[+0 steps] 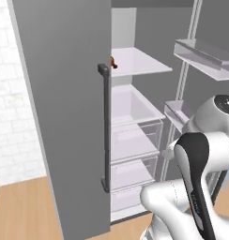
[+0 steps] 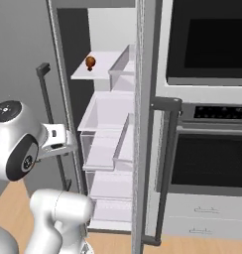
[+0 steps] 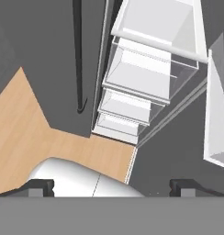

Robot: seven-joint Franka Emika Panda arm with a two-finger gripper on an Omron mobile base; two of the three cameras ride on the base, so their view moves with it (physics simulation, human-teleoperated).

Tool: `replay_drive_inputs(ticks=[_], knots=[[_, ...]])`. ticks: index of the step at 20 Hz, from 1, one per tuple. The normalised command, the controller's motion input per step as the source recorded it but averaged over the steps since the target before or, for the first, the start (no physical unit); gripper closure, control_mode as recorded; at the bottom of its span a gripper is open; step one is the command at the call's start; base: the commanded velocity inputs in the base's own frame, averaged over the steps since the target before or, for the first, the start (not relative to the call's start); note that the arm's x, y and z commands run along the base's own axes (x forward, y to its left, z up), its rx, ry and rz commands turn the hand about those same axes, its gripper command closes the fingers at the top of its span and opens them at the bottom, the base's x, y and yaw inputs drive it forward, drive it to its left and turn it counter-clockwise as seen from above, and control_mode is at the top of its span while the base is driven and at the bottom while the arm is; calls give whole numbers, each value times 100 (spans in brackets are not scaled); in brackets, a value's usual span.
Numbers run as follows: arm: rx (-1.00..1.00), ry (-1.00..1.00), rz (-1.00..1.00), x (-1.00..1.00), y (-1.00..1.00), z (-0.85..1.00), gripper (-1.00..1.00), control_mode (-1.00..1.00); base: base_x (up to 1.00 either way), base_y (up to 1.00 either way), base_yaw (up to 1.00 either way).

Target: Place one garlic and one chicken drumstick in each tupperware on the nearby counter, to pack two identical lunches.

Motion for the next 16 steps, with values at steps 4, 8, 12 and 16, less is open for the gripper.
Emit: replay_drive_inputs(ticks=[4, 8, 12, 16], knots=[[0, 0, 0, 0, 0, 0, -100, 100, 83, 6, 0], [0, 0, 0, 0, 0, 0, -100, 100, 46, 0, 0], [0, 0, 0, 23, 0, 0, -100, -100, 7, 0, 0], [0, -5, 5, 21, 0, 9, -100, -100, 0, 0, 0]])
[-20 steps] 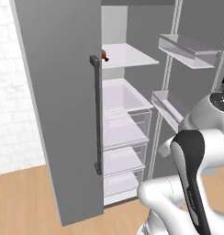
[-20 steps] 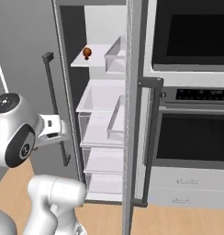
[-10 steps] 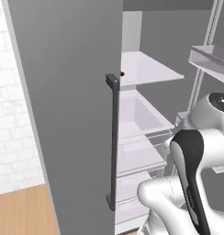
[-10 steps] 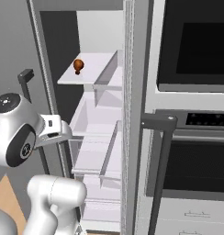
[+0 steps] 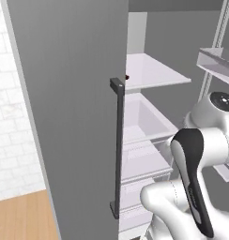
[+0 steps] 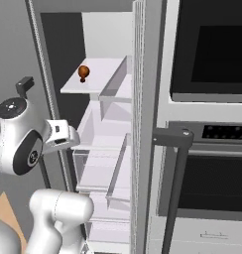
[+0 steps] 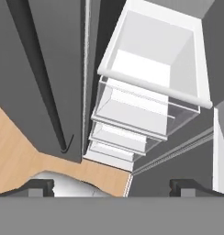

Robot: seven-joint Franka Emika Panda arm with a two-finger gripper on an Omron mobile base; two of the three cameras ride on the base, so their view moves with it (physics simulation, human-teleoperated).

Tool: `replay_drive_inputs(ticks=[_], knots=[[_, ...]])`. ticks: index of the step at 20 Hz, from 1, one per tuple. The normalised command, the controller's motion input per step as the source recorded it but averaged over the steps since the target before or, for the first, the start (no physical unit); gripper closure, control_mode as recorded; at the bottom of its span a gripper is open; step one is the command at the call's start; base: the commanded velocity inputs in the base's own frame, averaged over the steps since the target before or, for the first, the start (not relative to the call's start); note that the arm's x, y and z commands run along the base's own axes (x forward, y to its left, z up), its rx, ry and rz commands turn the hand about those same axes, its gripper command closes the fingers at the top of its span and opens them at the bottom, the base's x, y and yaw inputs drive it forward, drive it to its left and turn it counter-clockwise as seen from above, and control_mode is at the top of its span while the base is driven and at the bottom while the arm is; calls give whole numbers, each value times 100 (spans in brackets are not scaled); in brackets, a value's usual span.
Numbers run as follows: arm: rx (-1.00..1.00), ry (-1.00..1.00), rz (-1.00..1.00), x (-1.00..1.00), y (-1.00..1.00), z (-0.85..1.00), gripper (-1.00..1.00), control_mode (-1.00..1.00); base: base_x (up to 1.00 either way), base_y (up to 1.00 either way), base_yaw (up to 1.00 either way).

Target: Place one garlic and one chicken drumstick in each tupperware on the nearby counter, to pack two identical lunches.

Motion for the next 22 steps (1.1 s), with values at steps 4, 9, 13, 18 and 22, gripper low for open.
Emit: replay_drive_inputs(ticks=[4, 9, 13, 18, 22], knots=[[0, -19, 11, 32, 0, 36, -100, -100, 0, 0, 0], [11, -18, 4, 41, 0, 63, -100, -100, 0, 0, 0], [6, -7, 0, 42, 10, 68, -100, -100, 0, 0, 0], [7, -4, 2, 45, 15, 47, -100, -100, 0, 0, 0], [14, -14, 15, 45, -3, 25, -100, -100, 0, 0, 0]])
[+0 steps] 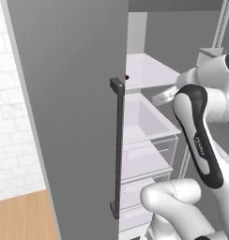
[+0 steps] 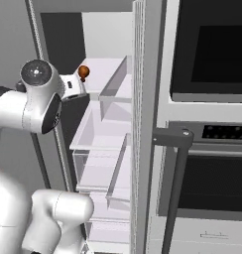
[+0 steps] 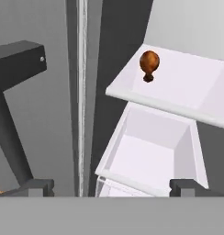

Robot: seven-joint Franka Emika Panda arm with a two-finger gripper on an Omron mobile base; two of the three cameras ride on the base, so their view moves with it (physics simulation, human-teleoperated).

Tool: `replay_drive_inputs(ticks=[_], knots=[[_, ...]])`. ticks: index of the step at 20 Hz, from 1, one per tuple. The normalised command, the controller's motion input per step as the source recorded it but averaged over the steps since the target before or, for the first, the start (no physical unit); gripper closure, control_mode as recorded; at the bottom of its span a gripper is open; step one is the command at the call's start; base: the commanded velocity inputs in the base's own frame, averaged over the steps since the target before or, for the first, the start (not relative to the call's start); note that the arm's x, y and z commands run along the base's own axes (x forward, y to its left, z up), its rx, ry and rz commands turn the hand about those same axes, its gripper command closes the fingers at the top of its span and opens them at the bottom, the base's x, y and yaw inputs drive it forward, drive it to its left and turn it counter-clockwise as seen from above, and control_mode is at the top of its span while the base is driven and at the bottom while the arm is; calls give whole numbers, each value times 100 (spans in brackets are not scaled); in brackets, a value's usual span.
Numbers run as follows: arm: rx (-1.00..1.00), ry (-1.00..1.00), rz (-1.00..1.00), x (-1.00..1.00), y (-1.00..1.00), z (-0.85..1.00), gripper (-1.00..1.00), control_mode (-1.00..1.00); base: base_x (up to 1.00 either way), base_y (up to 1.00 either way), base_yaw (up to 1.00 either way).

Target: Place one garlic and one chicken drumstick in each tupperware on the nearby counter, to pack two identical lunches.

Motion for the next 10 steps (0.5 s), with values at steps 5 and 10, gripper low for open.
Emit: replay_drive_inputs(ticks=[5, 10], knots=[[12, -2, 11, 55, -11, 15, -100, -100, 0, 0, 0], [0, 0, 0, 60, 23, 1, -100, -100, 0, 0, 0]])
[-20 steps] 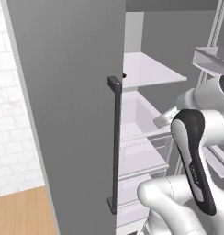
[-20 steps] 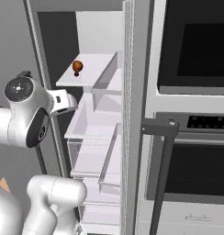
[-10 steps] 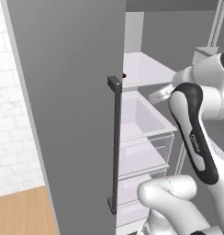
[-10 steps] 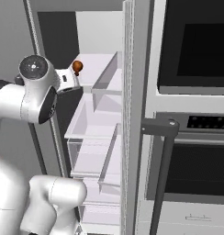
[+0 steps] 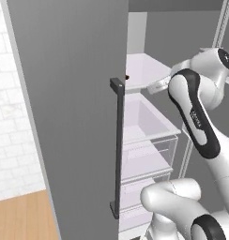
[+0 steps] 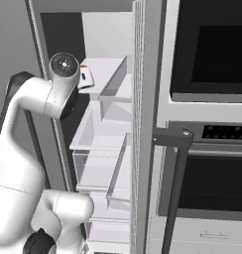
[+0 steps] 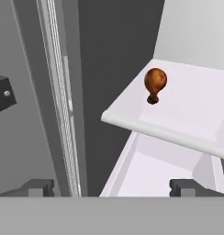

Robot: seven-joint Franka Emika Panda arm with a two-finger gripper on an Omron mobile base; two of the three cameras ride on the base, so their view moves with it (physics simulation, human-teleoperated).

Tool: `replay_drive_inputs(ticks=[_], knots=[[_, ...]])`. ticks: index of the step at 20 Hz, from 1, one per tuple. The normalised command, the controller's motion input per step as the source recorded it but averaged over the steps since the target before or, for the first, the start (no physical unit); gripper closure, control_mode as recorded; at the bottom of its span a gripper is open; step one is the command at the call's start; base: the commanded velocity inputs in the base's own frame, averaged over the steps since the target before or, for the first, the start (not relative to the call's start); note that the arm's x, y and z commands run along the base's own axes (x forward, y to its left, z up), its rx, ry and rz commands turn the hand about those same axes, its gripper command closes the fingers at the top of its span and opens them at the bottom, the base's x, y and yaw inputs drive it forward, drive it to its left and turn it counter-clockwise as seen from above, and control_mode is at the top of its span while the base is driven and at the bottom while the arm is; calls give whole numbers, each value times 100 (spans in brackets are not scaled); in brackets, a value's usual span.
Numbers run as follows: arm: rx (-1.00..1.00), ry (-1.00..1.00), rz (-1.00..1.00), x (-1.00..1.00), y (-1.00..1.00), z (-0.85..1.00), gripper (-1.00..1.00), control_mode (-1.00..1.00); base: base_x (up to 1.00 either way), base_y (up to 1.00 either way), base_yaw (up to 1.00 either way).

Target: Place one garlic and one chicken drumstick in each tupperware on the nearby counter, to pack two identical lunches.

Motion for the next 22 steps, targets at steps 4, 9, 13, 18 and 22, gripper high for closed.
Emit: replay_drive_inputs(ticks=[4, 9, 13, 18, 22], knots=[[1, 9, 0, 58, 7, 0, -100, -100, 0, 0, 0], [11, 10, 0, 67, -1, 0, -100, -100, 0, 0, 0], [11, 9, 0, 64, -1, 0, -100, -100, 0, 0, 0], [3, 3, 0, 65, 0, 0, -100, -100, 0, 0, 0], [0, 0, 0, 36, 2, -6, -100, -100, 0, 0, 0]])
